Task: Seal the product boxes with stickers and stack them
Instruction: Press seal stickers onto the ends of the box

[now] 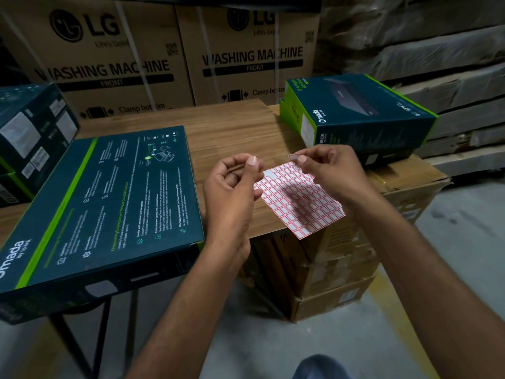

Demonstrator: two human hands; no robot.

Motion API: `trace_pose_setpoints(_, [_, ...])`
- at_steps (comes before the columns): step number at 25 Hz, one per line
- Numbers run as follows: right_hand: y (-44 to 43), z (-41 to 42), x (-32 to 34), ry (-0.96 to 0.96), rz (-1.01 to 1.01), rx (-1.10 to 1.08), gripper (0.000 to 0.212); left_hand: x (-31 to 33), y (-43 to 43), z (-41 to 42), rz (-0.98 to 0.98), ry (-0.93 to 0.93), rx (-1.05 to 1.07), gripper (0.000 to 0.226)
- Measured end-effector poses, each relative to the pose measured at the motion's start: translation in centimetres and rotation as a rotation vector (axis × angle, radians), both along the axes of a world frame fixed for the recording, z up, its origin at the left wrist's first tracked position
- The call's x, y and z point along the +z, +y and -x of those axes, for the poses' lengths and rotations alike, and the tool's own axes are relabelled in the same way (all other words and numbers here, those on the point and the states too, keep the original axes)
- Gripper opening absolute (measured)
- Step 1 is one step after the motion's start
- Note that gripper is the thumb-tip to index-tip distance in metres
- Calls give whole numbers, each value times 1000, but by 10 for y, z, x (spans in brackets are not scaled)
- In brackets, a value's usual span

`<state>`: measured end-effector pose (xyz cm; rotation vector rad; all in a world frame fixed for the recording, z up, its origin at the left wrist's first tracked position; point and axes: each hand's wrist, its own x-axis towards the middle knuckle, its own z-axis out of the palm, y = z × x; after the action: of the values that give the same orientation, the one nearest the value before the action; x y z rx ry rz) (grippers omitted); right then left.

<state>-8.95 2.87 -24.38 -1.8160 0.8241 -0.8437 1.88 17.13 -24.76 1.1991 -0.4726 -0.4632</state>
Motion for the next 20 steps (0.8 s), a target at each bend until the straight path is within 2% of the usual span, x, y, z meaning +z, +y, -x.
trace_pose_setpoints(4, [-19, -26, -4, 174, 69, 34, 15, -7, -12, -3, -16, 61, 9, 19])
trace_pose_setpoints(8, [-31, -49, -11, 336, 262, 100, 19, -14, -22, -10, -58, 38, 59, 36])
trace_pose_setpoints(16, [-36, -79, -17, 544, 428, 135, 9, -19, -27, -17, -57, 194, 0, 40])
trace_pose_setpoints(20, [-33, -81, -13, 571, 497, 130, 12, -18, -23, -13, -170, 169, -51, 50])
